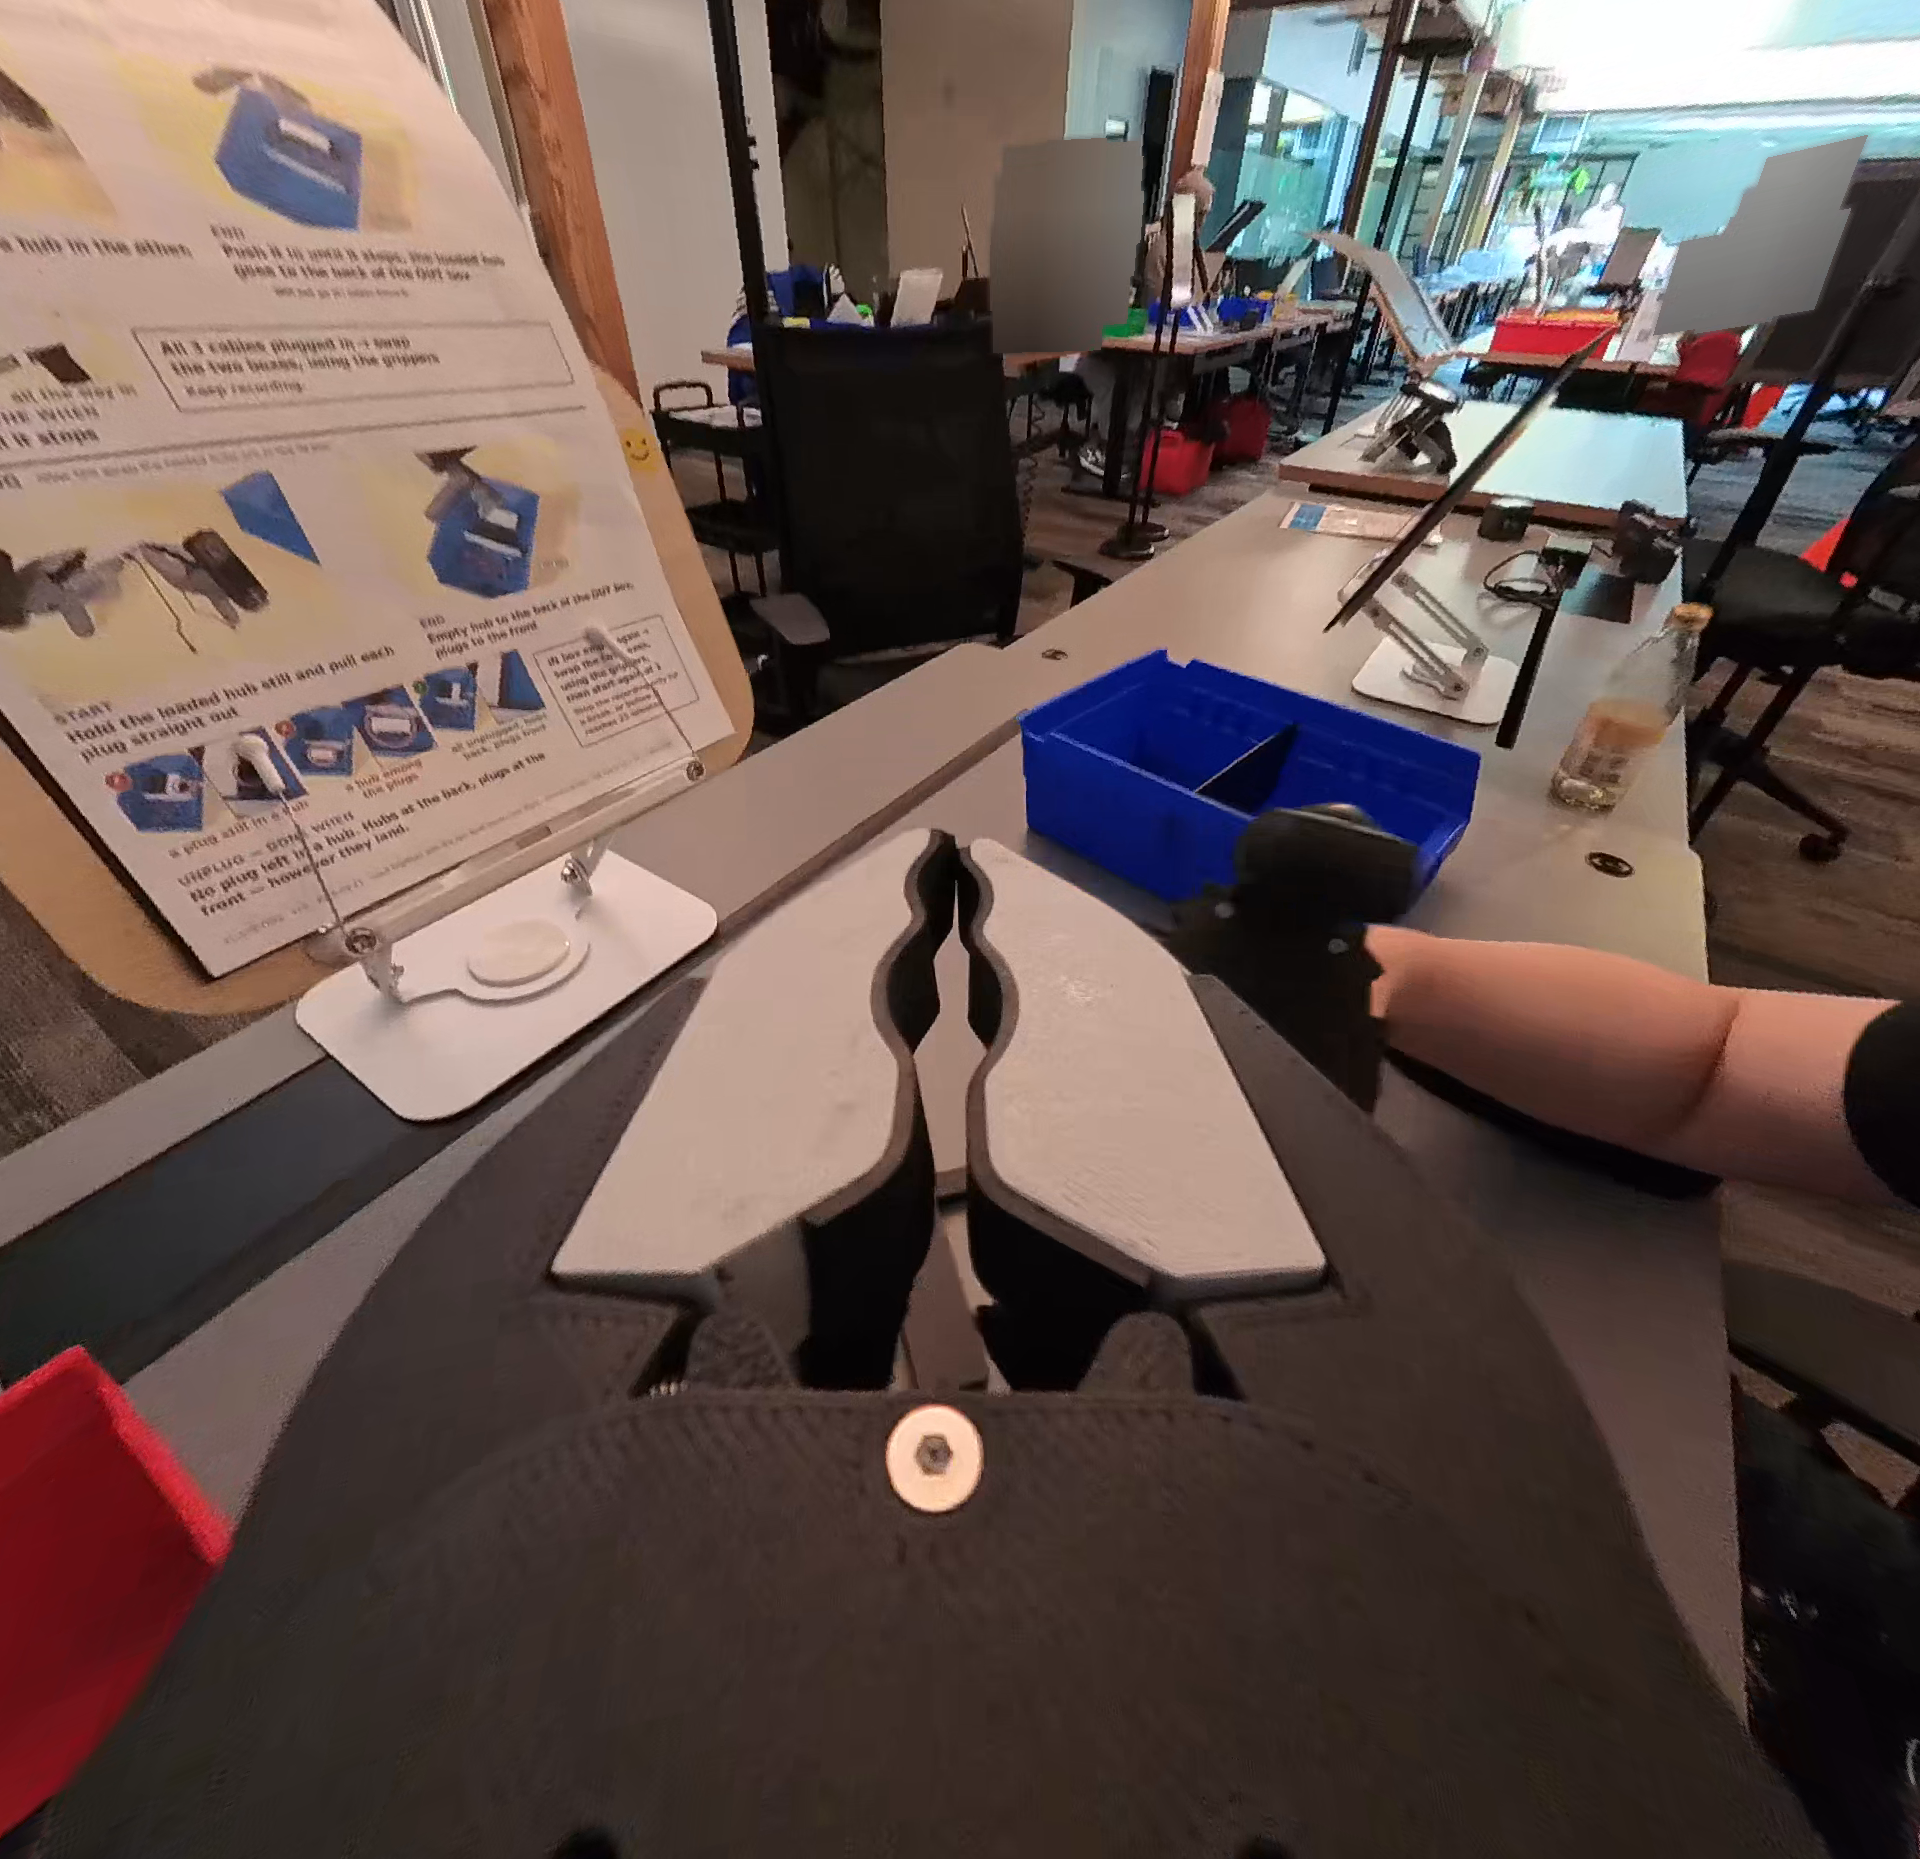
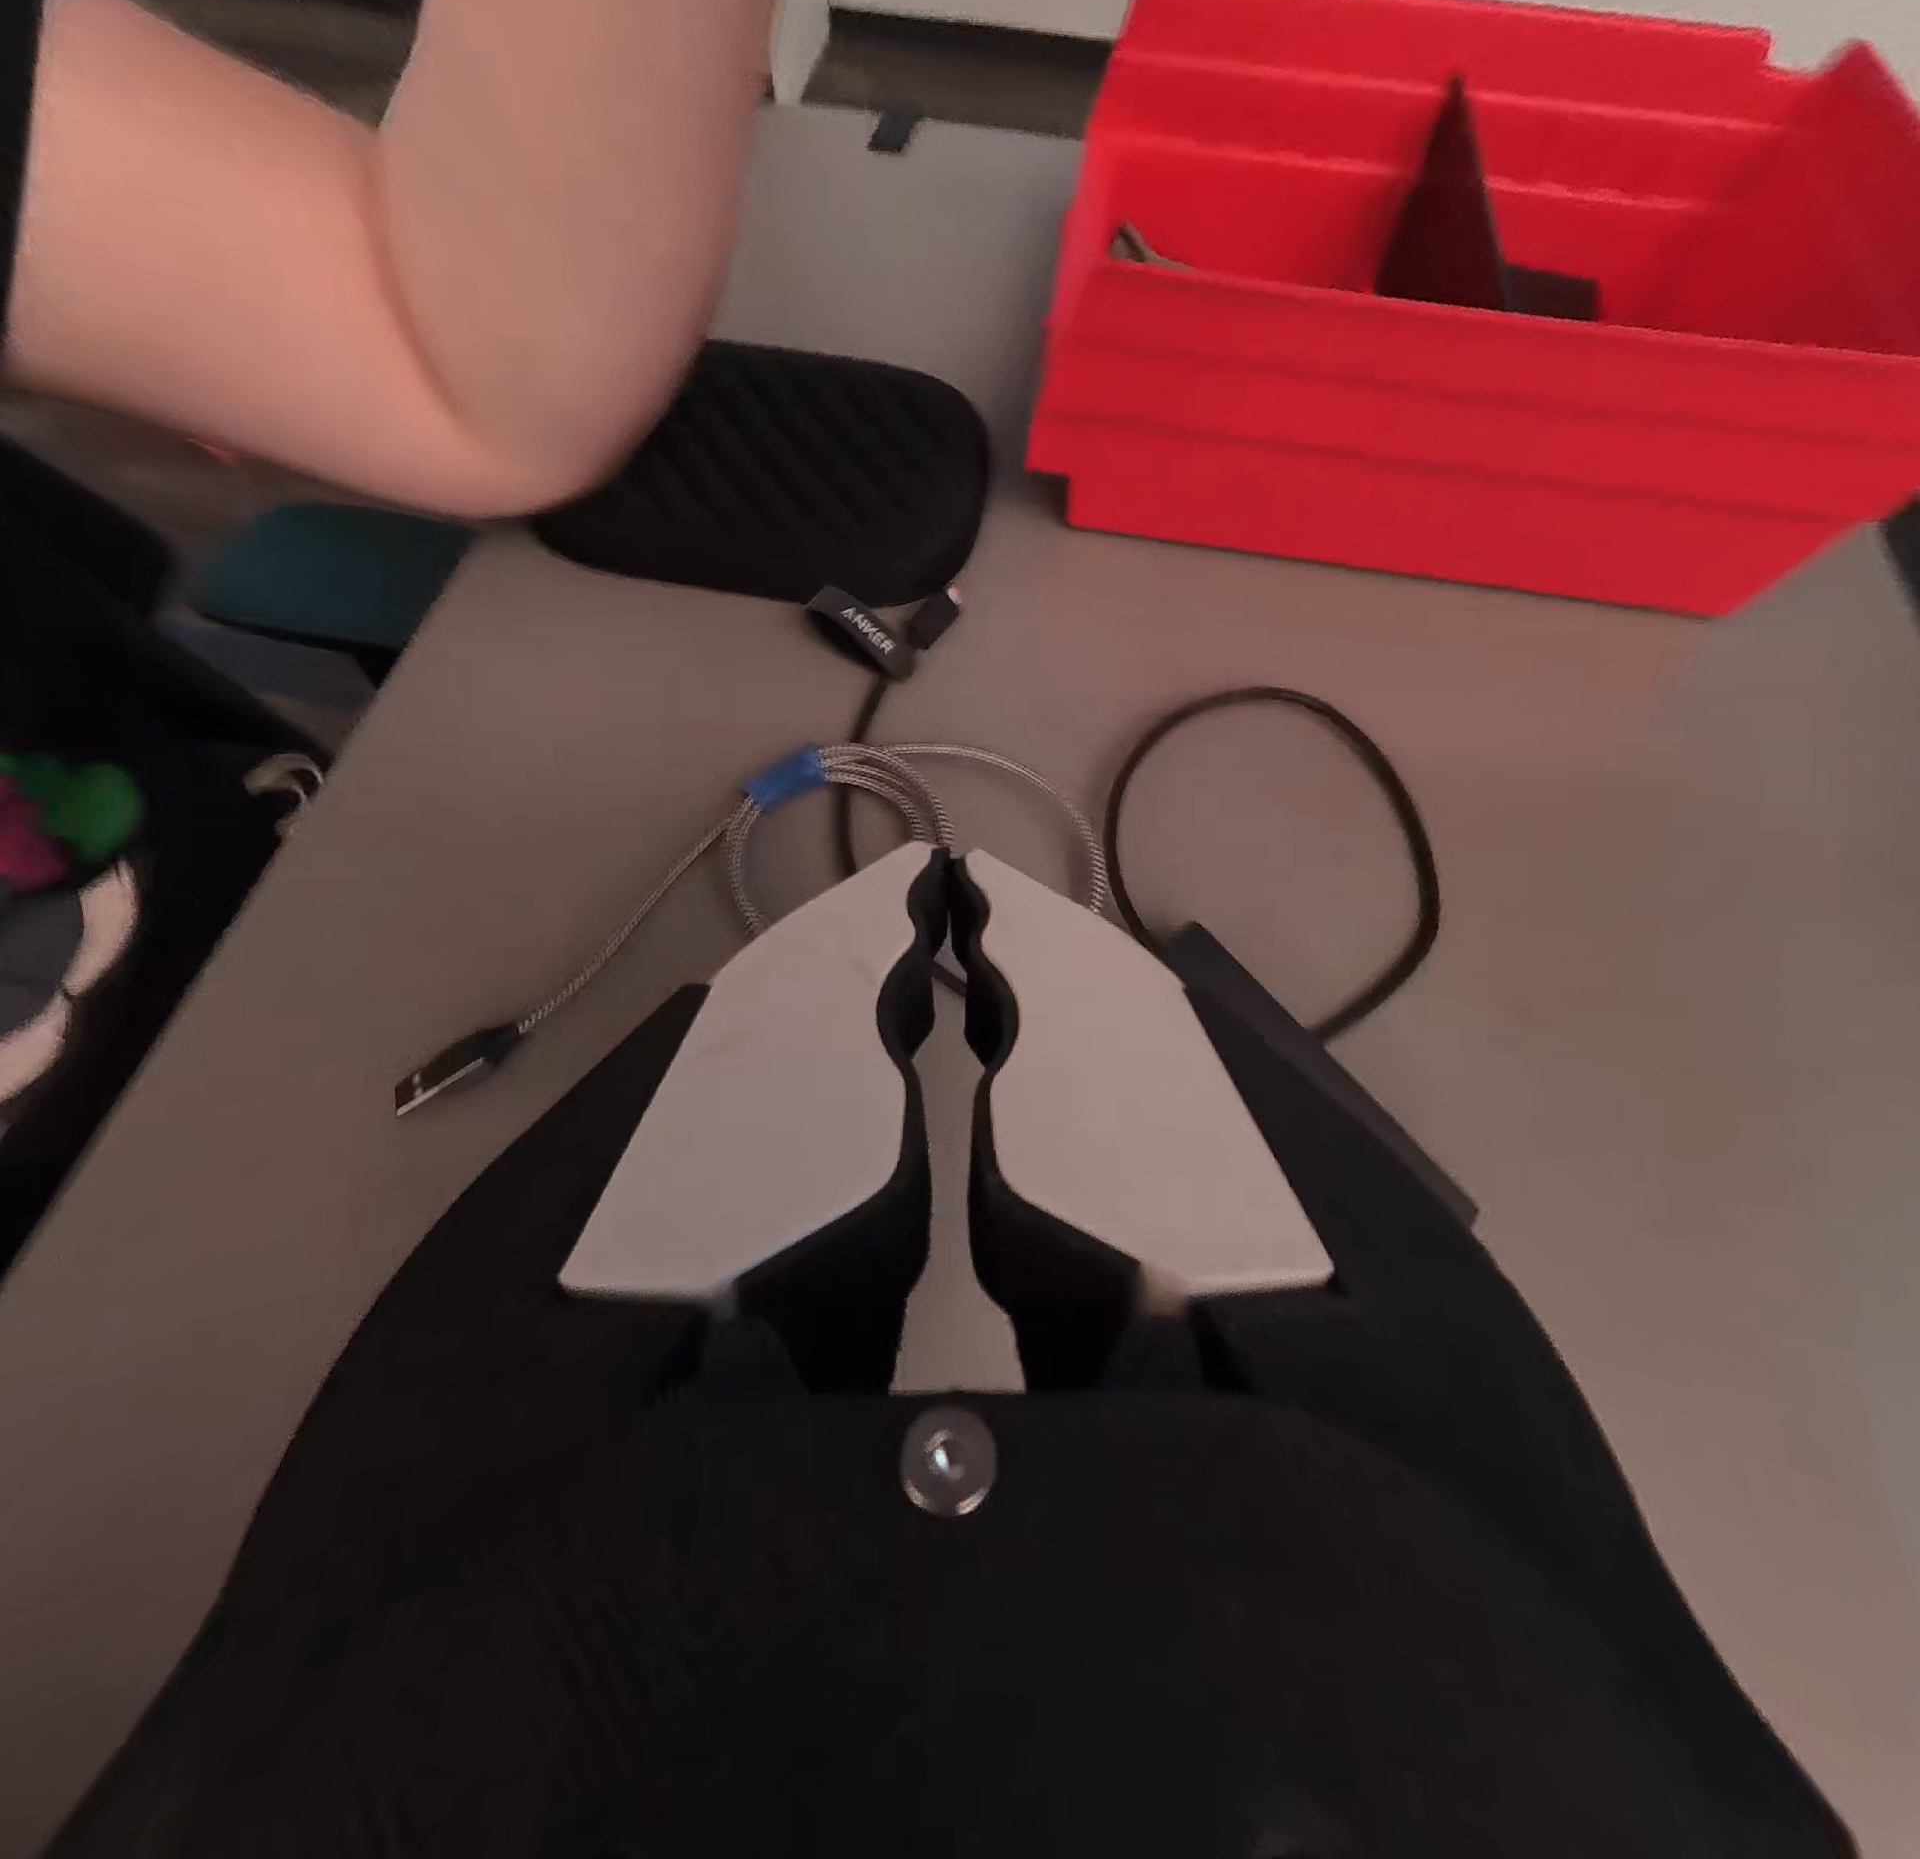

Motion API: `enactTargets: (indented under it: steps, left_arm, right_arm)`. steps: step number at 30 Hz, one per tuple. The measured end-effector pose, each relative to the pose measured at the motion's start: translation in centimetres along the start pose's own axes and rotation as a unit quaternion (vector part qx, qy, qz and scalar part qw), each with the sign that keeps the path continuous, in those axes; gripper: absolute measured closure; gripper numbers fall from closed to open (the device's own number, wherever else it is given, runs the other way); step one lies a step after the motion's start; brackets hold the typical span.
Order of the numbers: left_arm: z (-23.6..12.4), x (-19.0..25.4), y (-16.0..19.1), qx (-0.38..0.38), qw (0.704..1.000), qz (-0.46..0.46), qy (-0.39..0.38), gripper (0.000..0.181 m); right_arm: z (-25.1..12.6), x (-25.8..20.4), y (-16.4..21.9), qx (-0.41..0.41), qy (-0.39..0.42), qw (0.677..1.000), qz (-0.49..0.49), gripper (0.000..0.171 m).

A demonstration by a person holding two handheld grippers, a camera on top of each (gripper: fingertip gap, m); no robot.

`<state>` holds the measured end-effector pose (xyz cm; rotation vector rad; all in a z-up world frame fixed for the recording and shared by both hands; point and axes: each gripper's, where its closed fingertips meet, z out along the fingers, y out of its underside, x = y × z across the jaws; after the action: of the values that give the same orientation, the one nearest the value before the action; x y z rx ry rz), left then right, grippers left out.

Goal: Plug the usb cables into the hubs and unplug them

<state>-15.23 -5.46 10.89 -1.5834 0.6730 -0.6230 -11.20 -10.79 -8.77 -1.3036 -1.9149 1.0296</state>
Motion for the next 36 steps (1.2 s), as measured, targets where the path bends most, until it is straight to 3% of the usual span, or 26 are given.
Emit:
enactTargets:
  steps: [2, 3, 6, 7, 10, 11, 12, 15, 18, 21, 24, 27, 32, 36]
  left_arm:
    - [0.0, -0.8, 0.4, -0.009, 1.000, 0.000, -0.016, 0.181]
    - [-0.1, -1.1, 0.4, -0.007, 1.000, 0.001, -0.023, 0.181]
    - [-0.7, -1.8, 0.1, 0.002, 0.999, -0.004, -0.035, 0.181]
    - [-1.0, -1.9, -0.1, 0.005, 0.999, -0.005, -0.038, 0.181]
    - [-1.8, -2.3, -0.6, 0.016, 0.999, -0.004, -0.051, 0.181]
    - [-2.1, -2.3, -0.7, 0.020, 0.998, -0.002, -0.052, 0.181]
    - [-2.3, -2.3, -0.9, 0.025, 0.998, -0.001, -0.052, 0.181]
    - [-2.6, -2.2, -1.2, 0.033, 0.998, 0.001, -0.054, 0.181]
    - [-2.8, -2.8, -1.4, 0.045, 0.997, -0.009, -0.065, 0.174]
    - [-2.7, -3.1, -1.8, 0.071, 0.995, -0.037, -0.056, 0.161]
    - [-1.2, -2.3, -1.2, 0.067, 0.996, -0.059, -0.005, 0.149]
    - [1.5, -0.6, 1.1, 0.027, 0.991, -0.097, 0.084, 0.140]
    - [6.0, 6.0, 4.1, 0.010, 0.931, -0.173, 0.322, 0.127]
    - [8.8, 9.6, 5.4, 0.054, 0.897, -0.203, 0.389, 0.121]
  right_arm:
    - [1.0, -2.4, 0.1, -0.023, -0.026, 0.997, -0.063, 0.170]
    - [1.9, -3.5, 0.5, -0.043, -0.031, 0.995, -0.087, 0.154]
    - [6.0, -7.8, 2.1, -0.119, -0.107, 0.986, -0.046, 0.134]
    - [7.5, -8.8, 2.6, -0.139, -0.114, 0.983, -0.026, 0.135]
    - [11.0, -6.8, 5.3, -0.211, 0.002, 0.977, -0.022, 0.137]
    - [11.6, -6.6, 5.0, -0.196, 0.018, 0.980, -0.014, 0.144]
    - [11.8, -6.7, 4.7, -0.185, 0.013, 0.983, 0.012, 0.159]
    - [11.2, -6.3, 4.5, -0.192, 0.006, 0.981, 0.008, 0.162]
    - [8.0, -4.2, 0.2, -0.086, 0.027, 0.995, 0.036, 0.162]
    - [1.7, -0.7, -5.1, 0.065, 0.084, 0.992, 0.069, 0.163]
    - [-6.2, 1.5, -9.8, 0.240, 0.124, 0.959, 0.081, 0.163]
    - [-13.3, 2.1, -12.2, 0.359, 0.152, 0.918, 0.073, 0.163]
    - [-19.5, 1.7, -13.3, 0.421, 0.176, 0.888, 0.062, 0.163]
    - [-22.2, 0.5, -14.2, 0.467, 0.152, 0.869, 0.055, 0.163]
